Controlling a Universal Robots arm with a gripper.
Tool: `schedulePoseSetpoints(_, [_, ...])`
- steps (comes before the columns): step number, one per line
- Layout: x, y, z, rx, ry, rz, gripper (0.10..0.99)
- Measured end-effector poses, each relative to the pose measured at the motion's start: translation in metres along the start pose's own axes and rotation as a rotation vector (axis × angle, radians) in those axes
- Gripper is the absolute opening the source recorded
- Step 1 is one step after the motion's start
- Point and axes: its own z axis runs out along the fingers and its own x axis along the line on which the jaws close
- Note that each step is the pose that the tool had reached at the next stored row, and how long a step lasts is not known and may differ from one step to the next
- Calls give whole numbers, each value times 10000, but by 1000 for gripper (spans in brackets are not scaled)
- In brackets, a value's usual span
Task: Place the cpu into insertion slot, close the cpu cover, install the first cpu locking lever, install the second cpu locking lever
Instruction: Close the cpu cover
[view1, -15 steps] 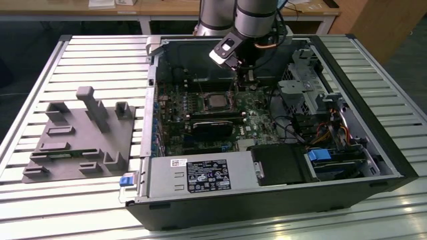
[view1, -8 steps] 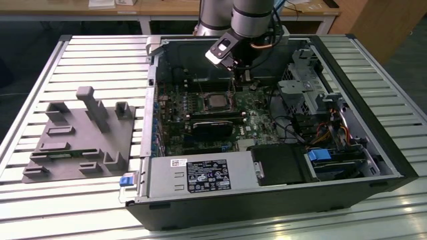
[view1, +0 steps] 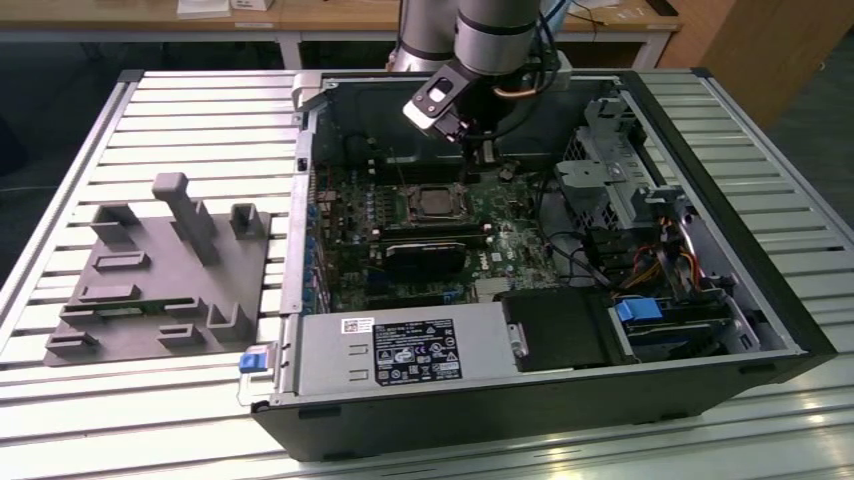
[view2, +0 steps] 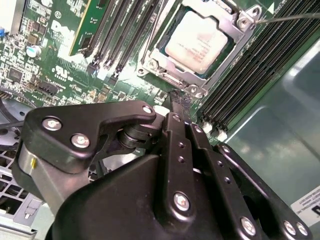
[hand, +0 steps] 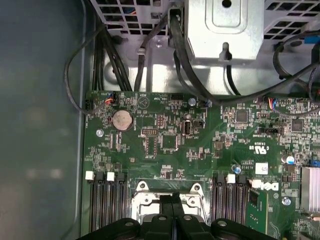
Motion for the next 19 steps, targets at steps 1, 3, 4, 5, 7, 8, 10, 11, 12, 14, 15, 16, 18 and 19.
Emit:
schedulePoseSetpoints(1, [0, -10, 0, 0, 0, 0, 106])
schedulePoseSetpoints(3, [0, -30, 0, 0, 0, -1, 106])
schedulePoseSetpoints(4, [0, -41, 0, 0, -1, -1, 106])
schedulePoseSetpoints(5, [1, -51, 0, 0, -1, 0, 106])
schedulePoseSetpoints(7, [1, -69, 1, 0, -2, 0, 106])
schedulePoseSetpoints(8, [1, -78, 2, 0, -1, 0, 106])
schedulePoseSetpoints(10, [1, -93, 4, -1, 0, 0, 106])
schedulePoseSetpoints(11, [1, -100, 6, 0, 0, 0, 106])
schedulePoseSetpoints(12, [1, -105, 8, -1, 1, 0, 106])
schedulePoseSetpoints(14, [1, -114, 13, 0, 1, 0, 106])
schedulePoseSetpoints(15, [1, -116, 15, 0, -1, 0, 106])
schedulePoseSetpoints(16, [1, -118, 16, 1, -2, -1, 106])
schedulePoseSetpoints(18, [1, -121, 21, 0, 0, -1, 106])
schedulePoseSetpoints(19, [1, -122, 23, 0, 1, -1, 106])
